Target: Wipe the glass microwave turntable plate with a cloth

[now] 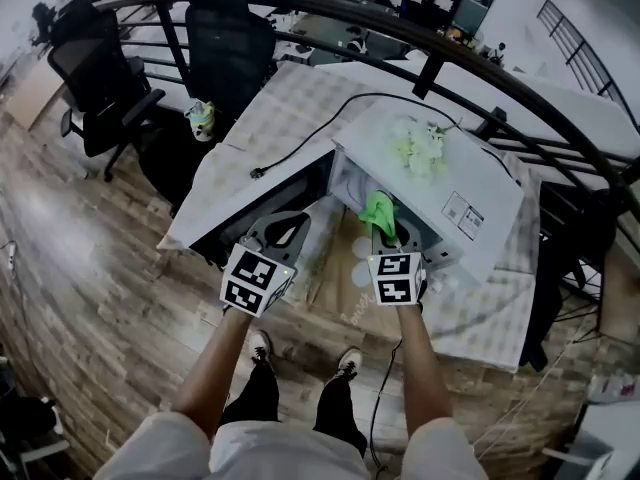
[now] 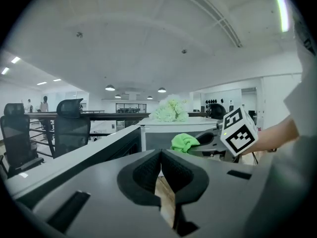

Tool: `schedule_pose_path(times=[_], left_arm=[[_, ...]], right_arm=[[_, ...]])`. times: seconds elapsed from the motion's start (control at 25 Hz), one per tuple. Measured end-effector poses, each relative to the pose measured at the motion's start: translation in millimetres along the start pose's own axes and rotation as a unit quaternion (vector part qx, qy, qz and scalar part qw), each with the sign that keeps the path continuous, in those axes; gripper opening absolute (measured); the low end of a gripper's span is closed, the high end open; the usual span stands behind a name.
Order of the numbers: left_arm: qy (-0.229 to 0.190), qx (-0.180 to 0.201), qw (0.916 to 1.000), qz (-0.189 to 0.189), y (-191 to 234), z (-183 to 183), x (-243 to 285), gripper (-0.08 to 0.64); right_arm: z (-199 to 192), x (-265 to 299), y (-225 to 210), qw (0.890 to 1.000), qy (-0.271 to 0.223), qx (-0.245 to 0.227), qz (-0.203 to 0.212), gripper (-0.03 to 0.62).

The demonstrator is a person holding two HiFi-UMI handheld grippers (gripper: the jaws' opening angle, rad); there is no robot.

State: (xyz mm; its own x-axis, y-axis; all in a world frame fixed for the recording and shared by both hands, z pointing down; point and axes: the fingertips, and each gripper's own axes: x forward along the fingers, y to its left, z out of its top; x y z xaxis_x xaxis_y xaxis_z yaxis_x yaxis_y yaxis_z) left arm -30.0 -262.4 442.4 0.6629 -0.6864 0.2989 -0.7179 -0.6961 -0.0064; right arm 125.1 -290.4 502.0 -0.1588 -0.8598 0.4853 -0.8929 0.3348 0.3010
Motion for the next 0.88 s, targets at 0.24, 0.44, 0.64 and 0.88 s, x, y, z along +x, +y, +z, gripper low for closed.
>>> schedule_pose_path(times=[0.24, 0.44, 0.64, 0.88], left_arm=[[0.010, 0.009, 0.9997, -0.019, 6.7, -30.1, 28.0, 0.018], [0.027, 0.004, 0.9991, -0.034, 5.7, -55.7, 38.8, 0.018], [0.035, -0.009, 0.9988, -0.032, 9.6, -70.4, 45.9, 0.018], [0.039, -0.013, 0.9984, -0.040, 5.8, -75.3, 55.0, 0.018]], right_arm=[[-21.9, 74.1, -4.3, 0.997, 0.038, -0.056, -0.037, 0.106], [-6.2, 124.1, 4.7, 0.995, 0.042, -0.081, -0.036, 0.109], [-28.9, 147.8, 4.9, 0.997, 0.071, -0.039, -0.015, 0.109], [-48.2, 128.0, 0.3, 0.998, 0.061, -0.010, -0.016, 0.109]])
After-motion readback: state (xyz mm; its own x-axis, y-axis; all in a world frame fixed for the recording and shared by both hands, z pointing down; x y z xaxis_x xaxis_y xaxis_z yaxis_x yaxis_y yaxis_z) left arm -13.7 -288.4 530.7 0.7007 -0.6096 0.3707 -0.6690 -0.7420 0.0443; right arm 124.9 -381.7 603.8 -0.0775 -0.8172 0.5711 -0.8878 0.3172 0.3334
